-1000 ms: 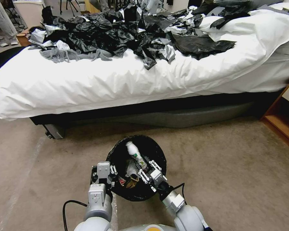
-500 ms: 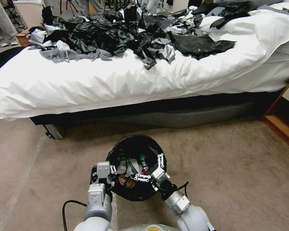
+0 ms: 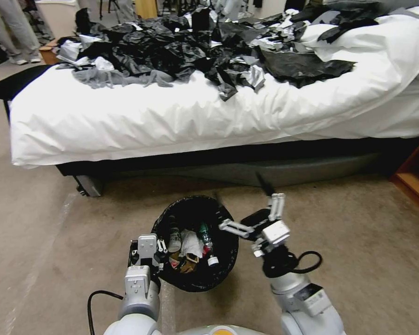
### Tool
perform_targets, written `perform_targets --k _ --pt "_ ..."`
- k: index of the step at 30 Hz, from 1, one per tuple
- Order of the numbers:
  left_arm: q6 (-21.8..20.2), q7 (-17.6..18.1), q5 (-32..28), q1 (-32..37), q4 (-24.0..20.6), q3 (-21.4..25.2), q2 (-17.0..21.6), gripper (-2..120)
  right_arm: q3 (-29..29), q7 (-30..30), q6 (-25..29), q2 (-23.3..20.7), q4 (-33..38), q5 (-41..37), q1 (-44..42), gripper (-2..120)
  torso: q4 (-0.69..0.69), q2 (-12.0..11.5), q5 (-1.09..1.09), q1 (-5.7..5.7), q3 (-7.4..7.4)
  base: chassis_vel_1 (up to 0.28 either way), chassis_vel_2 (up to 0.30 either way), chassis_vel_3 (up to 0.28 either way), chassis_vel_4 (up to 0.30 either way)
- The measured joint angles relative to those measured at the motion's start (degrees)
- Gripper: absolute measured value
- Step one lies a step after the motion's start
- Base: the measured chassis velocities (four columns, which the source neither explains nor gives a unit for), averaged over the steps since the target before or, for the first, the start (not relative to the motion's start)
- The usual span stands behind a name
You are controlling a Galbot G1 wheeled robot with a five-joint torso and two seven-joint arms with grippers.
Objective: Pick up the trash bin, then pick up the garbage from the floor and place it into the trash bin.
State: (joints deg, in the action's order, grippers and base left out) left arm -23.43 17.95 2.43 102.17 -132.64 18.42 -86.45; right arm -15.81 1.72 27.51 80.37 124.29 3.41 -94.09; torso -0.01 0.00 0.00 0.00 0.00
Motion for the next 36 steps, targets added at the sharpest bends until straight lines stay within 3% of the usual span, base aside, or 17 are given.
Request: perform_targets --k 3,9,36 --pt "-0.1 0.0 -0.2 0.0 -0.2 0.2 0.1 0 -1.4 -3.6 0.0 0.6 -3.6 0.0 -0.3 100 0.0 0.0 0.01 0.0 0.0 0.074 0.075 0.077 0.077" --pt "-0.3 0.1 -0.5 0.0 -0.6 0.5 0.1 0 -1.5 -4.9 -0.2 0.9 -6.6 -0.4 0.3 100 0.01 0.0 0.0 0.0 0.0 0.097 0.105 0.103 0.092" --pt "-0.6 0.1 -1.3 -0.1 -1.5 1.1 0.1 0 -2.1 -4.3 -2.1 0.4 -6.7 -0.2 1.9 100 0.01 0.0 0.0 0.0 0.0 0.124 0.125 0.128 0.12"
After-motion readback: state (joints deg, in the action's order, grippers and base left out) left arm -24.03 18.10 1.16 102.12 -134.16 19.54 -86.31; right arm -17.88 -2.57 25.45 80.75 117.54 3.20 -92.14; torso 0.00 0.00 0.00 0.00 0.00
